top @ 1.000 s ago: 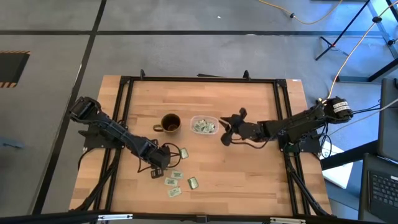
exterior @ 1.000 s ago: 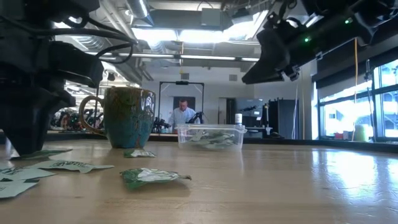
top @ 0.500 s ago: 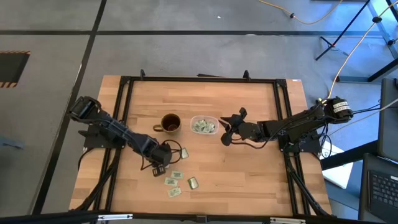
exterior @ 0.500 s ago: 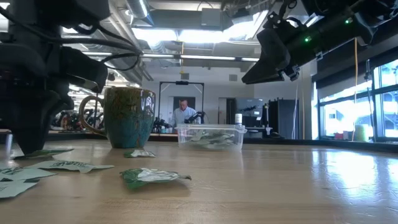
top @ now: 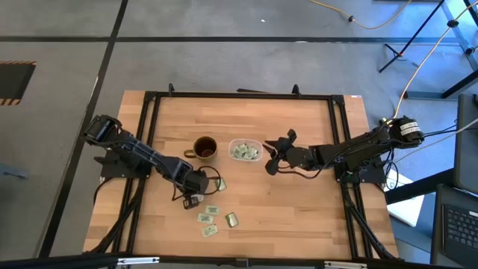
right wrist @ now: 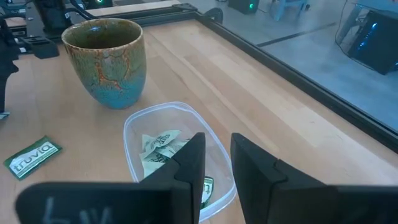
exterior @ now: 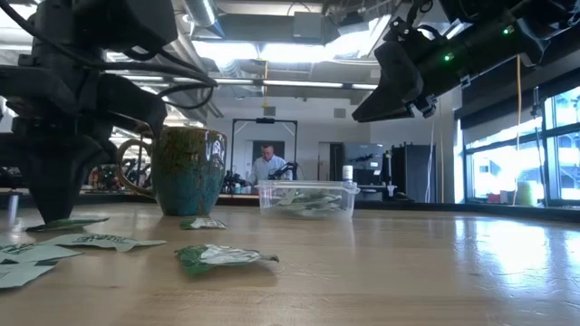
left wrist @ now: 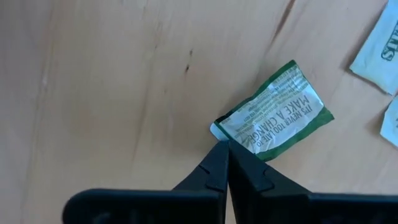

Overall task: Pick and place items into bin
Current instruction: Put the green truvia pack into the transparent bin

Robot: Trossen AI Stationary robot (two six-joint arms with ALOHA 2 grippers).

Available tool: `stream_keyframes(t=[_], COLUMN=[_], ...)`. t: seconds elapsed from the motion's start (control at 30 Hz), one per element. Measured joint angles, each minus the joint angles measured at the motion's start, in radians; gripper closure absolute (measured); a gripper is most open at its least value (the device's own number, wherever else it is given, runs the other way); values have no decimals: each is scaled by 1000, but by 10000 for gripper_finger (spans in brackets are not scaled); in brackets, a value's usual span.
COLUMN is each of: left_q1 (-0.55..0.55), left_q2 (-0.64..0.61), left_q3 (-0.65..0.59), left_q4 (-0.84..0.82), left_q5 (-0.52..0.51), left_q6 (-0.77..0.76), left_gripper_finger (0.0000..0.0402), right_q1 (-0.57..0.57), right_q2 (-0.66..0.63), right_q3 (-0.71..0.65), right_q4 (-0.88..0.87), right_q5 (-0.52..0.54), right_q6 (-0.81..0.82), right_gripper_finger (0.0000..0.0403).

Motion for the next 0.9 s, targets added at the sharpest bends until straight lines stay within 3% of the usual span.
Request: stream_keyframes(t=[0.6, 0.9], left_q1=[0, 4], left_q2=[0, -8], left_q3=[4, 18], left_q4=[1, -3], left_q5=[-10, -83], left_q6=[34, 86], left_gripper_finger=[400, 383], right_q1=[0, 0], right_q2=[0, 0], right_q3=[0, 0], right_q4=[0, 0], right_q5=[0, 0], right_q6=[0, 0], right_gripper_finger=[322, 322])
